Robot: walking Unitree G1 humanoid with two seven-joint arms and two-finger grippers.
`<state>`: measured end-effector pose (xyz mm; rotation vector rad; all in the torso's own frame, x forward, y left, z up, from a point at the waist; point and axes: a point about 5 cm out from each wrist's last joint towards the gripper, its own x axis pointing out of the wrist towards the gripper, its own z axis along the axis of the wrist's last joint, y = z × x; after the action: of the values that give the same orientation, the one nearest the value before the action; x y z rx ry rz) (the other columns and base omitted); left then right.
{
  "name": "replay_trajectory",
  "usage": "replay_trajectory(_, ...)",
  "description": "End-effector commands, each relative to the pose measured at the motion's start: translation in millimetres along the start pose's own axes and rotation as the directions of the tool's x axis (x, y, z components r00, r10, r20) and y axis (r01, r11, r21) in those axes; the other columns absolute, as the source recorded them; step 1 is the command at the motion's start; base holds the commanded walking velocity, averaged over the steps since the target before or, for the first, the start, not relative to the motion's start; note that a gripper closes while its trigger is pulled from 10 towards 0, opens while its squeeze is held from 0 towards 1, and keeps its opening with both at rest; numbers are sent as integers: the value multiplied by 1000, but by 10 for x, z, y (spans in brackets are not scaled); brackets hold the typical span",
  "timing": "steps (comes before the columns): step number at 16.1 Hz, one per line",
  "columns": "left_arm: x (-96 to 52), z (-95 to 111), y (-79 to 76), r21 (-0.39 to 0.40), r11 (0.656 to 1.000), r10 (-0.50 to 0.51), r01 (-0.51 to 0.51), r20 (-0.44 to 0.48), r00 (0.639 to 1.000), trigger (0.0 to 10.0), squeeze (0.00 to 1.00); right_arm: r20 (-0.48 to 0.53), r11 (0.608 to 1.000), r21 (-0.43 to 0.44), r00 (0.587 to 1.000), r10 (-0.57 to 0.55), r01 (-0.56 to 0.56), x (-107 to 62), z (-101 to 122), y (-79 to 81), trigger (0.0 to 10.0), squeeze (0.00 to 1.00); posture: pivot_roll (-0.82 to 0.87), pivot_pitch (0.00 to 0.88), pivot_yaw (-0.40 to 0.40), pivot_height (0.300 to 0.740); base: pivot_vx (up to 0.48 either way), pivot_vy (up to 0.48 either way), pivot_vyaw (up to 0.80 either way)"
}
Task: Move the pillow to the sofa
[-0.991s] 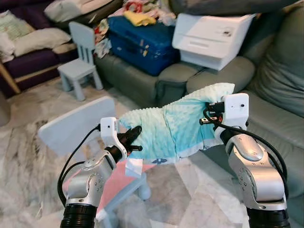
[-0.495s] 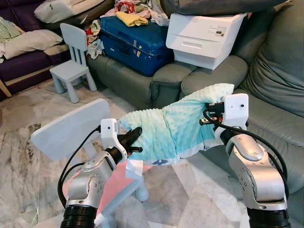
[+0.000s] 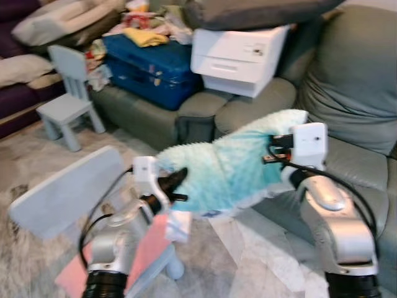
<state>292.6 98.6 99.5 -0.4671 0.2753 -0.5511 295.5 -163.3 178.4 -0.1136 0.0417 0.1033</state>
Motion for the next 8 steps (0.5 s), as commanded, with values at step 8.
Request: replay_trajectory(8, -45, 55, 16, 11, 1000, -9, 8, 12, 1000, 10000, 0, 40, 999, 6, 999, 35, -36, -11, 101, 85, 10000, 0, -138, 0, 17, 740, 284, 0, -781)
